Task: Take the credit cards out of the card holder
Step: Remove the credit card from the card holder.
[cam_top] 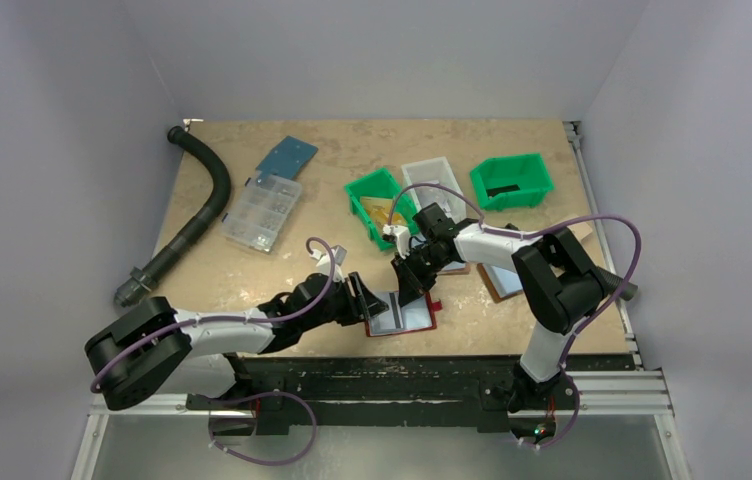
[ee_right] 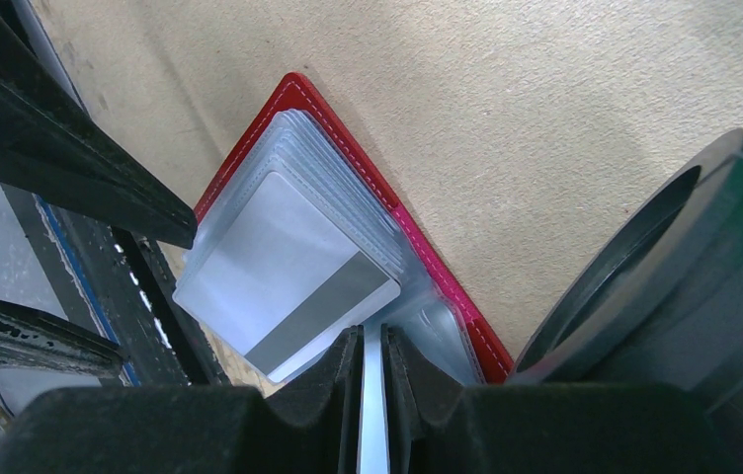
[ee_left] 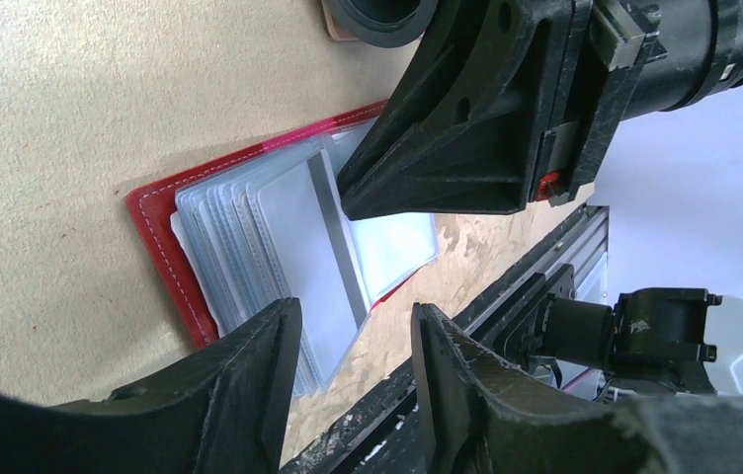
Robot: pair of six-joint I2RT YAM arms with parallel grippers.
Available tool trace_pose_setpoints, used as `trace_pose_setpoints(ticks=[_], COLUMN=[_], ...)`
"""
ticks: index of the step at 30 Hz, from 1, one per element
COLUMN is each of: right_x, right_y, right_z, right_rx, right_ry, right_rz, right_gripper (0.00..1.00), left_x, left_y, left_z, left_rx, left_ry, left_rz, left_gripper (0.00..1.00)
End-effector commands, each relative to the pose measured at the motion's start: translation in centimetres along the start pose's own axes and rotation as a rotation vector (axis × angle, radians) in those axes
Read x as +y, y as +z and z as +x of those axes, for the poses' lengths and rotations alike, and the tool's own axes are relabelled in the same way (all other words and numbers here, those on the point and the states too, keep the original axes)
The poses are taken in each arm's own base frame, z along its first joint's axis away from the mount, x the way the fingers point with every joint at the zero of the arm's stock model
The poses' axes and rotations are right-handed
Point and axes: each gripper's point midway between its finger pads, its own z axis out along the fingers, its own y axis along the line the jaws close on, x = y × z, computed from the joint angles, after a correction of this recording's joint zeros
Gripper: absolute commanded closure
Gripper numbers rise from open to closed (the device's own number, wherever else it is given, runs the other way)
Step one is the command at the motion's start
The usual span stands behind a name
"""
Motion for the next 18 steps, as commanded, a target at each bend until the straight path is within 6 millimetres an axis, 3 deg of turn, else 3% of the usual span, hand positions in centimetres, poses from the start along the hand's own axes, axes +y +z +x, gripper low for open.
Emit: trace_pose_setpoints(ticks=[1, 18], right_x=[-0.47, -0.88], right_y=[0.55, 0.76], right_z=[-0.29, -0.13], right_rx=[0.011, 0.021], right_ry=[-0.017, -0.007], right_rz=[0.028, 0.05], right_gripper=[0.81, 0.82], left_x=[-2.0, -1.68], left_y=[0.43, 0.61], left_z=[-0.95, -0.64], left_rx=[-0.024, -0.016], left_ry=[0.001, -0.002], left_rz=[0.047, 0.035], left_gripper=[0.52, 0.52])
